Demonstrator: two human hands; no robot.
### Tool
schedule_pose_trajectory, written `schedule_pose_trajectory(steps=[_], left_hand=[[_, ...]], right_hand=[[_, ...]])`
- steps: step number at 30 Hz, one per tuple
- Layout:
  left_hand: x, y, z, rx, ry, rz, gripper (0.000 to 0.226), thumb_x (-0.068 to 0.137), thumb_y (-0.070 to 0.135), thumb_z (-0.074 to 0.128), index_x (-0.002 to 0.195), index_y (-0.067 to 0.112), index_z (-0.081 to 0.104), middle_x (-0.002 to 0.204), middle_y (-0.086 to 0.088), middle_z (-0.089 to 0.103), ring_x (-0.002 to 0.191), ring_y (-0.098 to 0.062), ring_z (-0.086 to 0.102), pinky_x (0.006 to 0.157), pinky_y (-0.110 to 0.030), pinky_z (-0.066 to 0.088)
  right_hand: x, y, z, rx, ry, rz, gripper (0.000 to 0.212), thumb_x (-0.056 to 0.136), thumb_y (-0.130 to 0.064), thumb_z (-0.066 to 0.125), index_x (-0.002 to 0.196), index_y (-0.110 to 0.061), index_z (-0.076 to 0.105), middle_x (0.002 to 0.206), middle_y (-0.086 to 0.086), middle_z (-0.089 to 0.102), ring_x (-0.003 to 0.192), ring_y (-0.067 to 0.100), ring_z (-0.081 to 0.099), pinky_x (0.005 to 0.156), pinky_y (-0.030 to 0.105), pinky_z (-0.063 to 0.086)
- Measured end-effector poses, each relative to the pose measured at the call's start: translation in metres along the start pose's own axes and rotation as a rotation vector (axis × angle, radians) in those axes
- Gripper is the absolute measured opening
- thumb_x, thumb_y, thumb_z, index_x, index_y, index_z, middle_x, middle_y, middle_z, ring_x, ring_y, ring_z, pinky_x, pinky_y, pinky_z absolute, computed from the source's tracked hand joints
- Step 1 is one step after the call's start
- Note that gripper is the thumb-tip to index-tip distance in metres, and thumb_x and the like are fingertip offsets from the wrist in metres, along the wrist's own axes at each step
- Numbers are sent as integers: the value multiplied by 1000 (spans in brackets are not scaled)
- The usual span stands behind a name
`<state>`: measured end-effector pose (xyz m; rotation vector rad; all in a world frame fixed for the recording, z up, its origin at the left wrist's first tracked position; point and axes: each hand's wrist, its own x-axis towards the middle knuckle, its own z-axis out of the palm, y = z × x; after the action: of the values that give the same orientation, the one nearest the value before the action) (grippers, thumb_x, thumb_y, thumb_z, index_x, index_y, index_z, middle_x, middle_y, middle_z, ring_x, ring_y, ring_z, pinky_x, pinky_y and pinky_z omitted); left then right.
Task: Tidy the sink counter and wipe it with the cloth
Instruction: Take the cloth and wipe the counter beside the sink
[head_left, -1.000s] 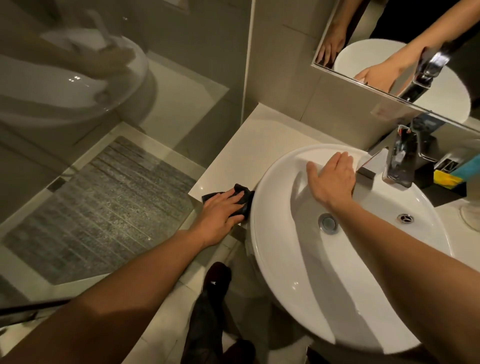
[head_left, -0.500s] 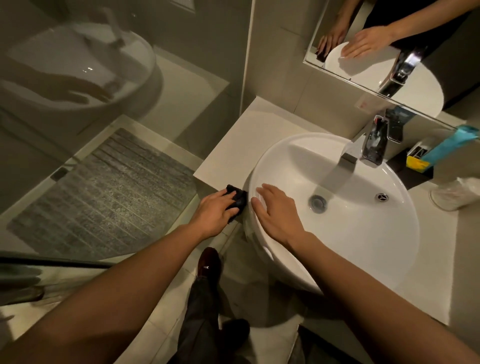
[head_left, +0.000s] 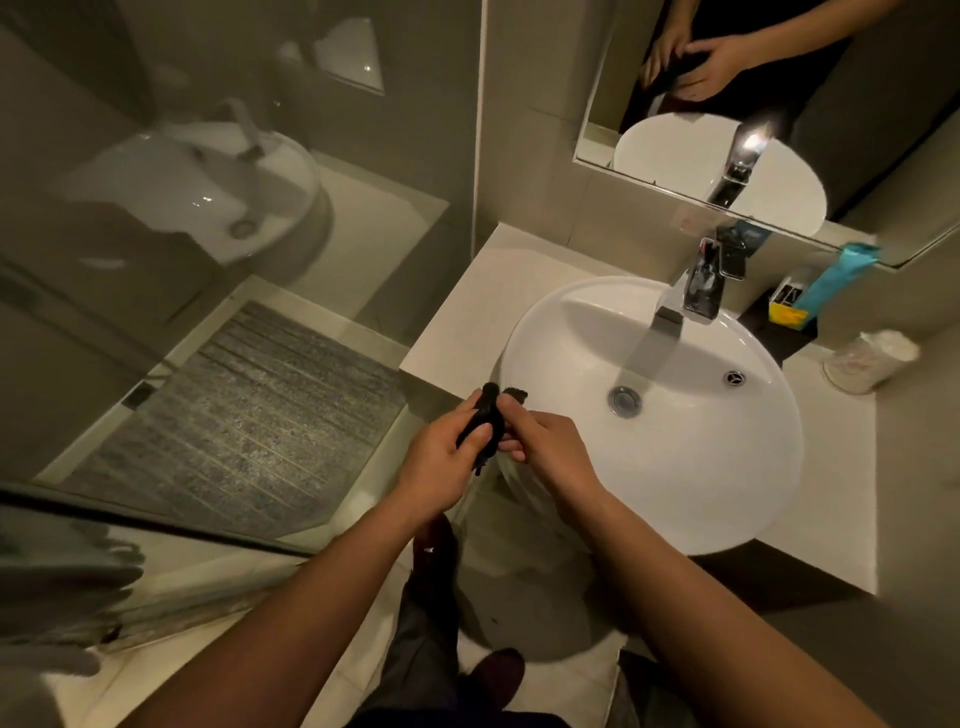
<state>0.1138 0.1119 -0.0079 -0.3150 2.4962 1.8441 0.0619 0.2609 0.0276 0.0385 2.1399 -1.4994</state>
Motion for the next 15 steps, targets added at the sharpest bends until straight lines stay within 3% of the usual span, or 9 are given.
schedule_pose_trajectory(steps=[3,6,9,11,13,15], left_hand=[[-2,13,6,247,-19,118,51,99,22,54,148,33,45,160,9,37,143,-11,41,116,-42,39],[-4,25,12,411,-171,220,65,96,36,55,154,39,28,168,13,8,153,-9,15,121,-51,27],[-5,31,18,413,-322,246,78,89,37,56,155,47,16,166,23,-11,153,-3,-3,125,-50,19],[-4,36,21,261,-399,211,81,84,28,57,152,54,21,164,30,-9,152,2,0,125,-39,23],[-3,42,24,39,-436,138,80,80,20,57,145,61,33,161,37,-1,151,3,12,120,-24,30],[-2,46,29,-110,-383,69,76,80,19,56,139,63,40,164,26,14,149,-17,28,118,-31,37]], right_hand=[[-10,1,-8,198,13,-36,47,88,-56,69,88,-9,75,71,-2,69,63,4,64,62,16,51],[-18,4,-17,307,44,-63,41,83,-43,79,97,-5,73,88,12,75,85,21,75,78,32,63],[-25,10,-30,360,67,-63,29,85,-30,79,108,-13,73,101,8,78,99,24,75,87,42,61],[-30,16,-41,456,85,-50,25,89,-20,74,113,-15,73,106,9,78,104,28,73,83,42,58],[-37,22,-51,562,96,-37,28,91,-14,69,120,-14,71,113,11,76,110,31,71,91,42,58],[-47,27,-60,596,105,-30,31,91,-13,69,122,-12,69,116,13,75,113,33,69,98,47,56]])
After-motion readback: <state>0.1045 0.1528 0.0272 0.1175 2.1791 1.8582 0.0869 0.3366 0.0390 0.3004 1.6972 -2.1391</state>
